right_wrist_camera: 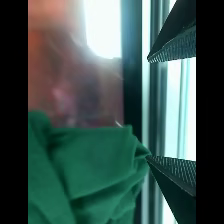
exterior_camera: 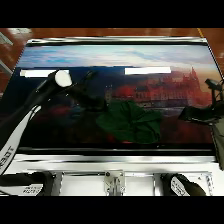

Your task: Fold the shirts.

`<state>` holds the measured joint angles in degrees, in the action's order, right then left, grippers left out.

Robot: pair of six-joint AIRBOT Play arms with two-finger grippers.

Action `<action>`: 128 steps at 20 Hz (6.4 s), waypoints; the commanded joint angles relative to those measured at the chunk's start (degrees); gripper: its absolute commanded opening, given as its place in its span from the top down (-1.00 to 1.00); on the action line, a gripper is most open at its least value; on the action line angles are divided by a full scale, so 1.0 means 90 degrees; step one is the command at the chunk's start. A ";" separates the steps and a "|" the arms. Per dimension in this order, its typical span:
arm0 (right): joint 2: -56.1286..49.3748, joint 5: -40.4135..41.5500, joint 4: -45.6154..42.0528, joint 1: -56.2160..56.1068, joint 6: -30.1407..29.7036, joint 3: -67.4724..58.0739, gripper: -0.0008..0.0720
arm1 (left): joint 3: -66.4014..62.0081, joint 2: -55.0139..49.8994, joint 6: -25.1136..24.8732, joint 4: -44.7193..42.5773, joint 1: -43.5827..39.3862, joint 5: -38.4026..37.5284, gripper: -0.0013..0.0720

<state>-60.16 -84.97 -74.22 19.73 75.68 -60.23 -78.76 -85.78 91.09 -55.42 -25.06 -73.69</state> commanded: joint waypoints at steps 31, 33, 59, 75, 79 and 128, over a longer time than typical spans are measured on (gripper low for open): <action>-0.1239 0.2225 0.1547 -0.1795 -0.0600 0.2215 0.80 | 0.2147 -0.0478 -0.0211 0.1134 -0.0189 0.2810 0.88; -0.0848 0.1987 0.1528 -0.1761 -0.0695 0.1868 0.80 | 0.1712 0.0114 -0.0097 0.0274 -0.0153 0.2800 0.88; 0.2132 0.0287 0.0107 -0.1768 0.1528 0.0381 0.80 | 0.1107 0.4257 0.0653 -0.3016 0.0420 0.0600 0.87; -0.1290 0.5260 0.3130 -0.1477 -0.0034 0.1180 -0.94 | 0.1328 -0.0206 0.0882 0.0940 0.1559 0.2851 -1.00; -0.0500 0.3424 0.0559 -0.0095 -0.0085 0.0005 -0.93 | 0.0928 0.0452 0.0571 -0.0223 0.2958 -0.0236 -0.65; -0.2414 0.2771 0.2800 -0.0566 -0.1479 0.0396 0.80 | 0.4308 0.3271 -0.1787 0.4284 0.1180 0.4454 0.88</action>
<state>-87.31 -59.68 -50.13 14.44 64.90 -55.46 -35.20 -59.66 77.28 -16.71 -18.11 -34.15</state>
